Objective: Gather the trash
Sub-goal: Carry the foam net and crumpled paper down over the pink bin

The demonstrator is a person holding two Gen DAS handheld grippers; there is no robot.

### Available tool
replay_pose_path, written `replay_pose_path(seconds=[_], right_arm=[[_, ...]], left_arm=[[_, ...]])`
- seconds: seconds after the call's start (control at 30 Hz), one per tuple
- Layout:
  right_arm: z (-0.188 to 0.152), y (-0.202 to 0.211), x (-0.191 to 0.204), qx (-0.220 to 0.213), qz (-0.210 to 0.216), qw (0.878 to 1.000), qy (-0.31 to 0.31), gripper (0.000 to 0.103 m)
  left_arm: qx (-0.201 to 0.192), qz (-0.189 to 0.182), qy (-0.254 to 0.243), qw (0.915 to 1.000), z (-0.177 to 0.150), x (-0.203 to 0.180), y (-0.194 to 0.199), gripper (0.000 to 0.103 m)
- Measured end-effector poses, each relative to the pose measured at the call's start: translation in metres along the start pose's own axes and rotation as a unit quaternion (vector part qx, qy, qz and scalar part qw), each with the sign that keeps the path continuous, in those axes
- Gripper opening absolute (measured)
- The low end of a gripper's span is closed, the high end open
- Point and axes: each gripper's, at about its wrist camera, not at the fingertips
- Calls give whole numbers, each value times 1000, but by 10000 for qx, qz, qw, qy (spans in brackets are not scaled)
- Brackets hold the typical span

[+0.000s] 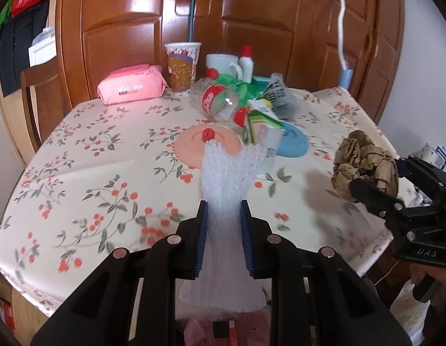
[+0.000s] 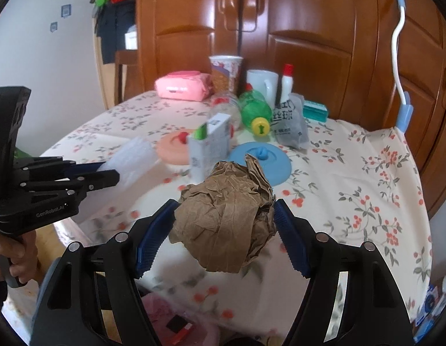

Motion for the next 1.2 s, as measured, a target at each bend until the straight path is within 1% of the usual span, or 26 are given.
replay_pose_path(seconds=[0.13, 0.33, 0.47, 0.6, 0.73, 0.87, 1.07, 1.2], right_arm=[[-9, 19, 19, -30, 80, 10000, 43, 71], [-30, 47, 47, -14, 215, 9998, -17, 71], [-52, 57, 64, 107, 314, 9994, -50, 71], [-80, 52, 81, 360, 489, 9981, -112, 71], [-113, 33, 97, 671, 692, 9952, -168, 71], [-146, 6, 108, 1017, 867, 9908, -206, 71], [-193, -43, 122, 1607, 1087, 9807, -248, 71], [-223, -78, 131, 2013, 1166, 9725, -148, 71]], left_arm=[[-40, -57, -113, 9999, -15, -8, 27, 22], [38, -151, -183, 9997, -46, -14, 57, 22], [126, -161, -220, 9995, -68, -16, 69, 22], [357, -122, -276, 9989, -99, -16, 71, 22], [786, -33, -215, 9967, -134, -9, 53, 22], [1315, 131, -110, 9912, -173, 3, 19, 22], [2043, 389, 20, 9781, -226, 21, -35, 22], [2504, 547, 31, 9666, -258, 31, -72, 22]])
Point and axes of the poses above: each gripper's, at about its wrist camera, not at the fingertips, and y roughly against the way its jaws point, x to its left, z to its top, and after that the axes turned 8 degrees about y, right-handed
